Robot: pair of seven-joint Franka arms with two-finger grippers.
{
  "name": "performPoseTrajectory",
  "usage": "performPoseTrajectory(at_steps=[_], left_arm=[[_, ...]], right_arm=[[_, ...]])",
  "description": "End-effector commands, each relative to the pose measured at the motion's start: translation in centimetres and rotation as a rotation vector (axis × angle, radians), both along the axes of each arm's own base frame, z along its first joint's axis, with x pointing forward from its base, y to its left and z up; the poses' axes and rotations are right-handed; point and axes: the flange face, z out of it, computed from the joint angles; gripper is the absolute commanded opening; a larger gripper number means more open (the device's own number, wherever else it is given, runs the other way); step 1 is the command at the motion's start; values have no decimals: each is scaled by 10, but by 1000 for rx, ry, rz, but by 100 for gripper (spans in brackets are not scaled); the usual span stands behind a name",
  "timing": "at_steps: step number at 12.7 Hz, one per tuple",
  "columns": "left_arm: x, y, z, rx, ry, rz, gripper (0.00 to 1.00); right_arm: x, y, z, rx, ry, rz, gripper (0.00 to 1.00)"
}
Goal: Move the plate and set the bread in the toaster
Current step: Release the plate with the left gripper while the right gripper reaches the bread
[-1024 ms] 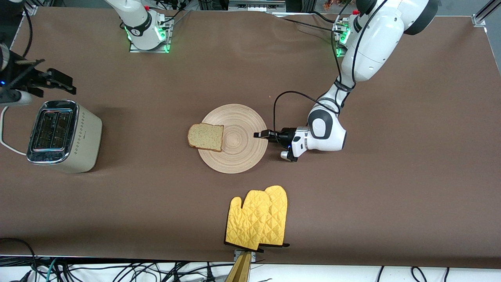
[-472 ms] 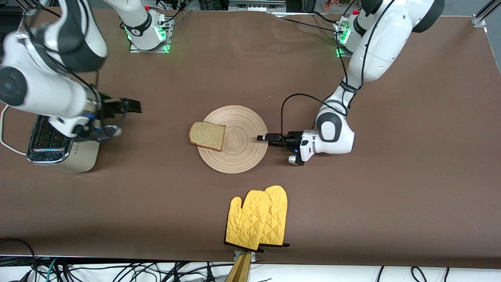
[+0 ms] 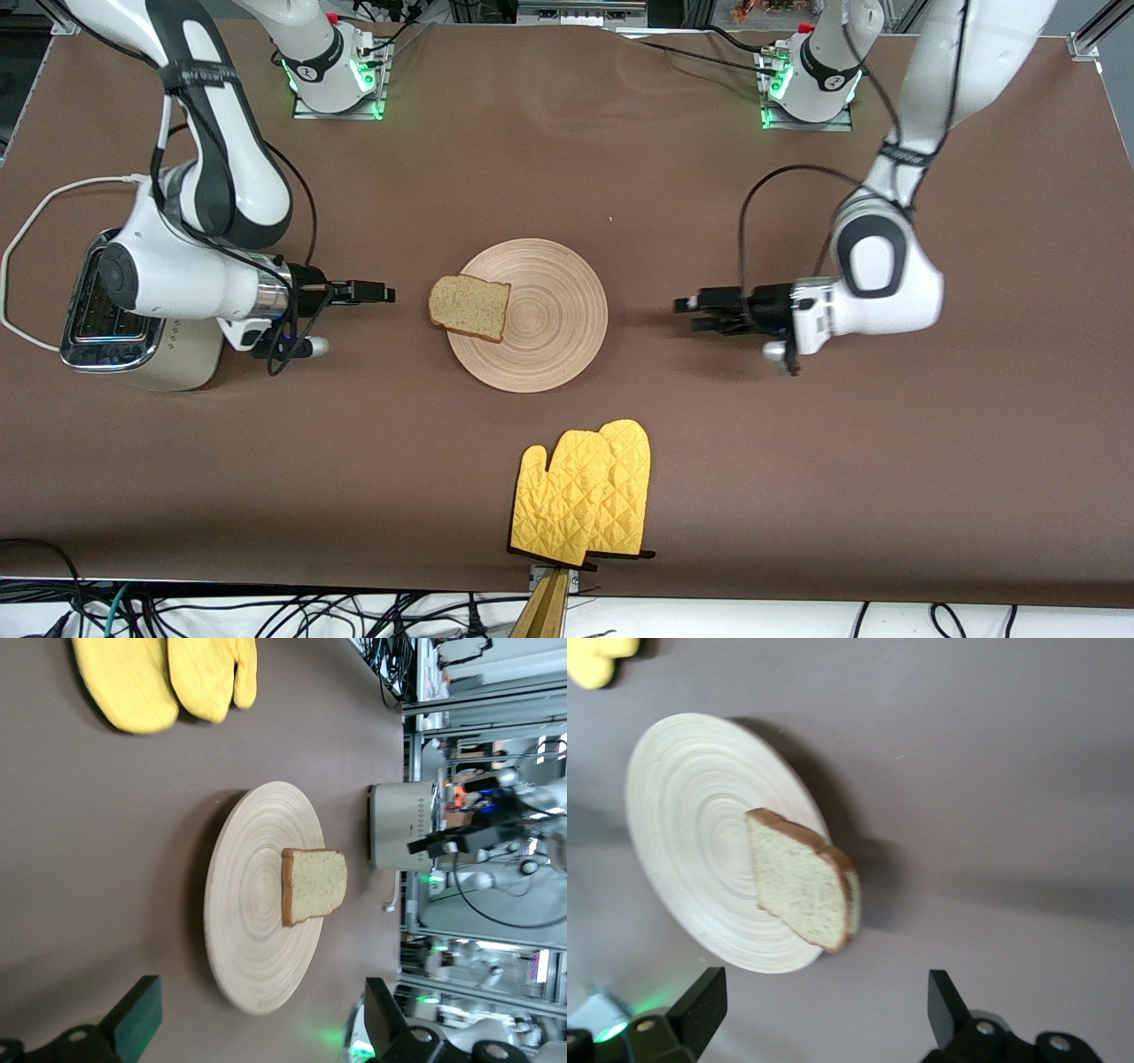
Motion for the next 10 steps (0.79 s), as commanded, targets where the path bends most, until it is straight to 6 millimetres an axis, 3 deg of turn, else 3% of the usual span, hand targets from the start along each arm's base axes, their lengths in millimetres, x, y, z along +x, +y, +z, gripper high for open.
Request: performPoseTrajectory(at_steps=[1,2,3,4,6,7,8,10], left_arm=[[-20,32,51,72,-69,-26,100],[-20,56,78,153,-133,-50,100],[-19,94,105,237,-192,-43,100],[-22,115,130,278,-235,-21,100],[-30,126,160,320,-289,-11,100],[-34,129,182,416,-329,-58,100],[-40,128,210,528,-337,-73,100],[-47,136,244,709,-250,-56,100]], right_arm=[[-3,-3,-43,148,5,-9,99],[-7,-4,-65,180,5,8,99],[-10,-4,-88,222,-5,24,98],[-15,-5,-105,268,-3,5,98],[-18,-7,-127,284,-22,-10,95],[-20,-7,-139,299,-27,-1,88],[-20,-7,-142,314,-31,-4,62],[-23,-5,-151,329,-11,-2,43]])
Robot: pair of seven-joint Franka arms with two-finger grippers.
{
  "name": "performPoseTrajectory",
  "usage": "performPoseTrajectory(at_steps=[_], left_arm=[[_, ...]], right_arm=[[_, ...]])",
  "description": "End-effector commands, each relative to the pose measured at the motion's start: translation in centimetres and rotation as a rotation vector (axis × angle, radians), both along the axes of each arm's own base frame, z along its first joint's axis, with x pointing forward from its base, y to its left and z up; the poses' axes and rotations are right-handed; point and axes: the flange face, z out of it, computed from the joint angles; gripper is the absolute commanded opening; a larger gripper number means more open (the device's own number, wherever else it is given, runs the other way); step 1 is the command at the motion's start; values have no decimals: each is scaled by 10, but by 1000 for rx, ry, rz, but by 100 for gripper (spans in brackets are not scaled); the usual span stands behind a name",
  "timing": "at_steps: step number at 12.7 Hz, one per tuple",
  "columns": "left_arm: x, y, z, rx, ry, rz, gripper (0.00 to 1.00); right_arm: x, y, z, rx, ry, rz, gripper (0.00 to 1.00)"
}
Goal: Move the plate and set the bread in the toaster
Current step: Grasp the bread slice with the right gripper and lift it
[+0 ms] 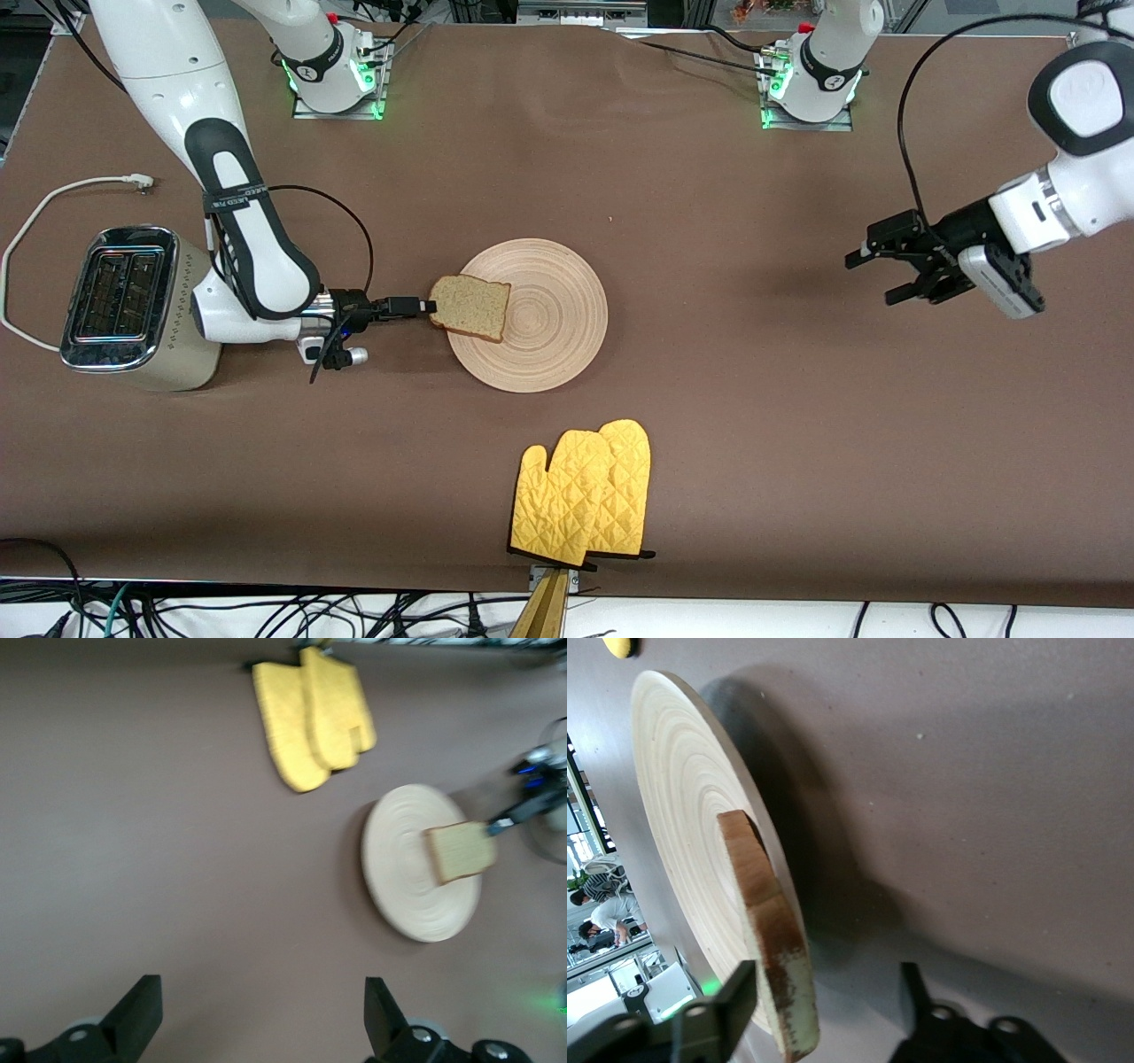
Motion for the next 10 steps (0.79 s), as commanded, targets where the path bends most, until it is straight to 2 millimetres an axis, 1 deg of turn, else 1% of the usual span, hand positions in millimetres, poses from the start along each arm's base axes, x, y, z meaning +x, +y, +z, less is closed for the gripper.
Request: performPoseTrajectory(at_steps=[1,2,3,4,5,6,7,8,9,10], left_arm=[[-14,10,48,183,77,37,100],[-19,20,53,238,128,37,100],[-24,32,64,298,157,26,100],[-29,39,75,352,190,7,100],[-32,41,77,418,210,-10,100],[-32,48,80,430,209,8,100],[-32,37,82,437,216,17,100],[-31,17,89,452,233,86,100],[-33,-6,108,499,248,153,100],[-34,-23,117,520,256,193,100]], right_arm=[[-3,1,2,43,-2,2,36],[-4,-3,2,61,12,7,30],[-4,-5,2,77,25,10,28],[-4,-4,6,96,35,21,27],[-5,-4,7,109,44,28,20],[-3,-7,8,113,44,24,20],[-3,-7,8,113,44,24,20],[-3,-6,8,112,43,25,17],[-1,-7,9,111,42,22,10],[1,-7,11,110,42,18,0]])
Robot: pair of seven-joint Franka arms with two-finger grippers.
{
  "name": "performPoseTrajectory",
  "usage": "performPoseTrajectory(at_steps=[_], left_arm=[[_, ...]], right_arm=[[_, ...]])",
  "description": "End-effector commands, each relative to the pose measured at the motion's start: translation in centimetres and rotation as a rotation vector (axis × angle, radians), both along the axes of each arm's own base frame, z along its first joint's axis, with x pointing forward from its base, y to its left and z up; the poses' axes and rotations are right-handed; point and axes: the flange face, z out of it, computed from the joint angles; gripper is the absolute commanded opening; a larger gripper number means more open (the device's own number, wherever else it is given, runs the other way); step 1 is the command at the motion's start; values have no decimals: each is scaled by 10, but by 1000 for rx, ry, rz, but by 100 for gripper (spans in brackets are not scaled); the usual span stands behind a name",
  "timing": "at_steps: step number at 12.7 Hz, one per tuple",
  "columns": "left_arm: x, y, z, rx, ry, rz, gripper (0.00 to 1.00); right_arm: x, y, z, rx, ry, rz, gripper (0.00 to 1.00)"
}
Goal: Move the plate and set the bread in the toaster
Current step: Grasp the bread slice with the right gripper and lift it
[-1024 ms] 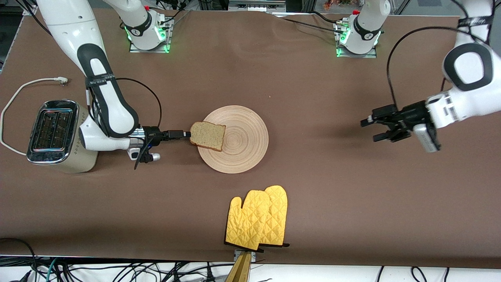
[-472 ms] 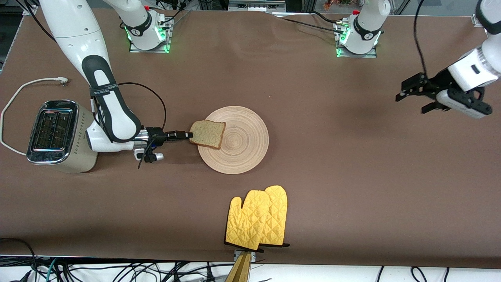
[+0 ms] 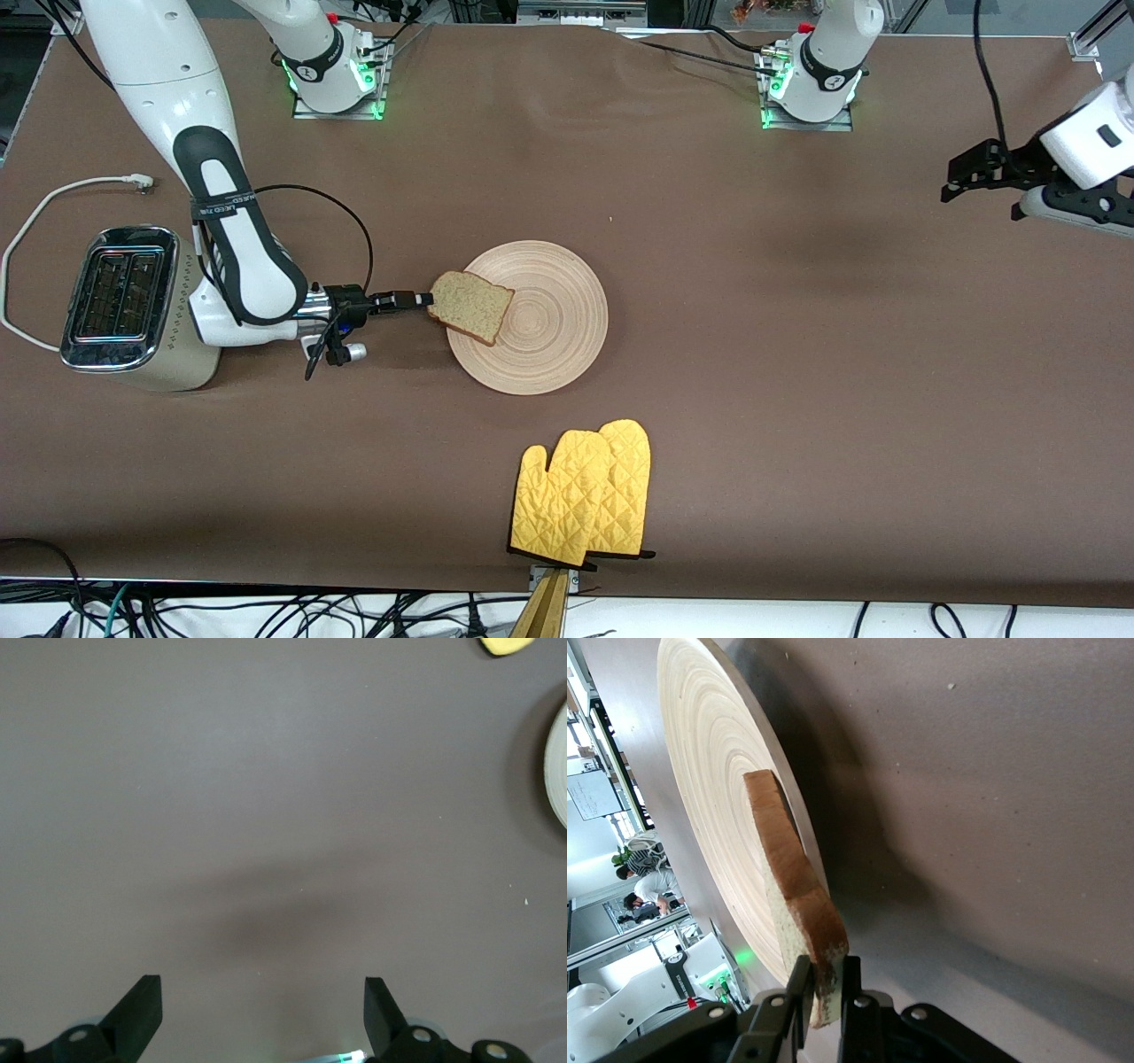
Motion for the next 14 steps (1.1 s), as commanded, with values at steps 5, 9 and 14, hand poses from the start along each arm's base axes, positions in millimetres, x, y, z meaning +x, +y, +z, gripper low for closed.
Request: performPoseTrajectory(at_steps=[5,9,14], left_arm=[[23,-39,29,78,0,109,100],[35,-35,31,74,-5,128,100],[43,-24,34,55,-54,153,100]], right_arm=[[24,4,38,-39,-31,21,0],[56,7,112,-241,-18,121,0],[74,-41,235,-541,-6,226,0]])
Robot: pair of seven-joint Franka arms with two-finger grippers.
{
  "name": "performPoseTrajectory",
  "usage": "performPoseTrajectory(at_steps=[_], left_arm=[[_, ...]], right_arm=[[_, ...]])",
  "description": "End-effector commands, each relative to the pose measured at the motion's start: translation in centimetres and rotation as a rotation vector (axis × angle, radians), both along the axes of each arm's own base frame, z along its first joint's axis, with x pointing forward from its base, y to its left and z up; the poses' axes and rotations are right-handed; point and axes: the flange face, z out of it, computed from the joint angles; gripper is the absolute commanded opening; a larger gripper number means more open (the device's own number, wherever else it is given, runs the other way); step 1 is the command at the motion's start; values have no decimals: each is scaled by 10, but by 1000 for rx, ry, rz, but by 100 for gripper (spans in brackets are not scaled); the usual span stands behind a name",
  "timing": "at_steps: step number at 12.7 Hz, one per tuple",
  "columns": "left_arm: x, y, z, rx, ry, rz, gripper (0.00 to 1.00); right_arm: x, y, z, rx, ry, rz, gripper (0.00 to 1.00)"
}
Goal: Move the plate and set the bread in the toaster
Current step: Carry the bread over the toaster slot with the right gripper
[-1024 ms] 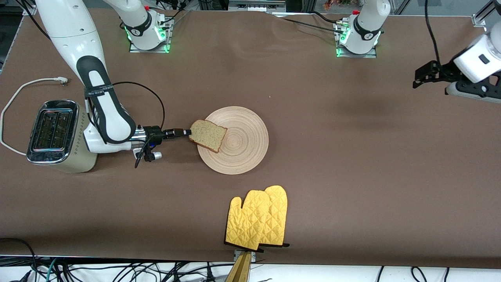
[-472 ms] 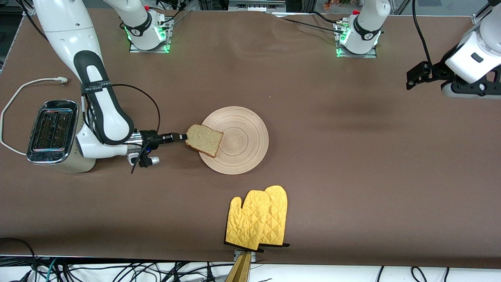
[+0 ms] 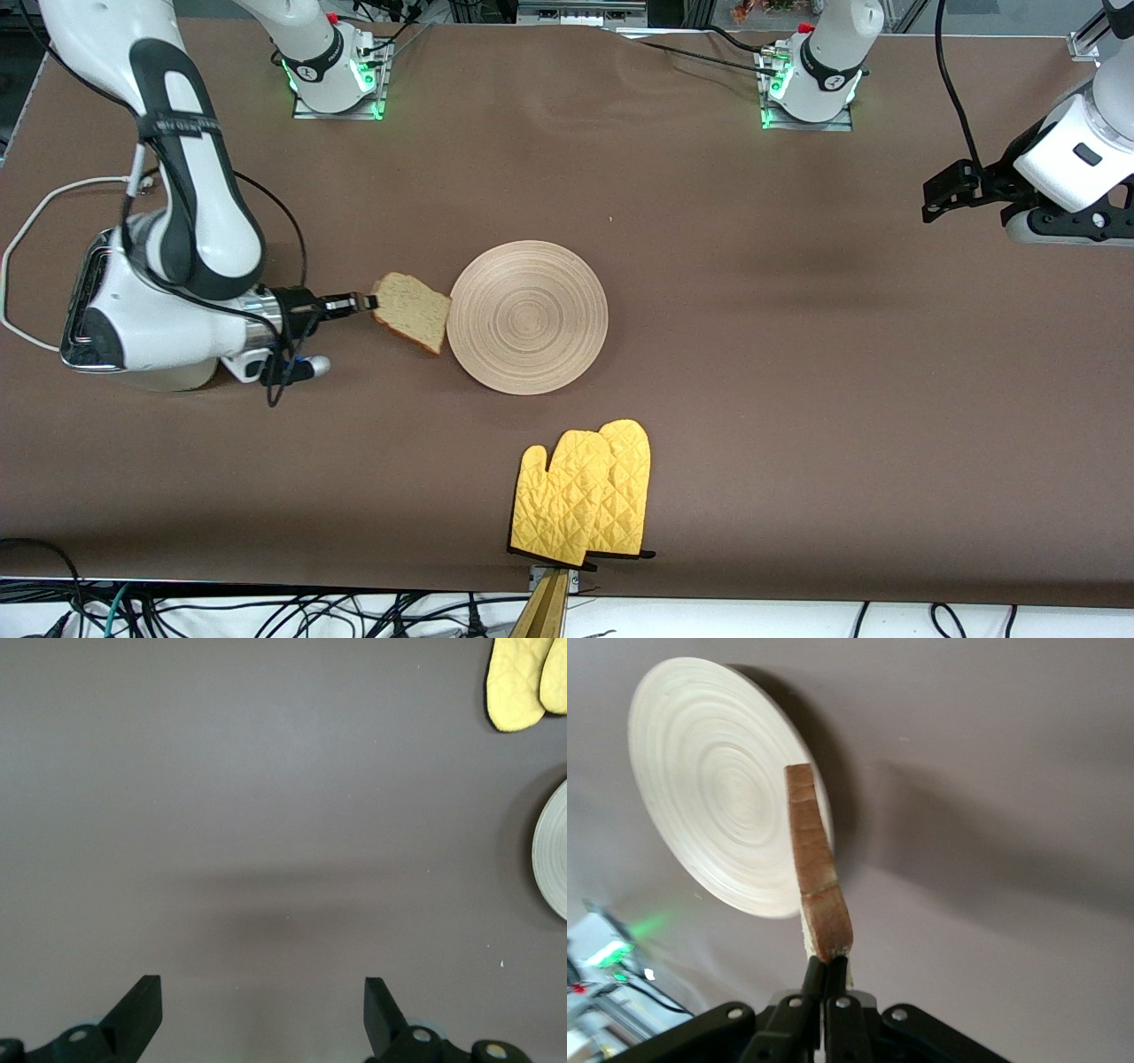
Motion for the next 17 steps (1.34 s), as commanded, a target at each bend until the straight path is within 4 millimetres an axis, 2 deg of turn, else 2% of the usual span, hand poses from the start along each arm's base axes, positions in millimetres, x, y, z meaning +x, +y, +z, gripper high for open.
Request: performPoseTrajectory(at_steps=[1,3,5,7,9,11,13,17], left_arm=[[5,21,5,11,-14,45,100],[5,25,8,12,-17,50,100],[5,36,18,5,-37,69,100],[6,37,23,3,-48,75,100],[5,42,25,3,-51,75,100],[4,45,27,4,-56,73,100],[3,45,29,6,-58,72,100],[2,47,31,11,-56,74,100]], right_arm=[[5,-52,53,-163,29,17,0],[2,-96,86,-276,60,1,0],[-3,-130,106,-415,86,-2,0],[-3,-153,138,-578,63,6,0],[-2,-178,156,-685,31,13,0],[0,-213,163,-707,-10,25,0],[5,-230,163,-745,-38,84,0],[11,-234,136,-788,12,112,0]])
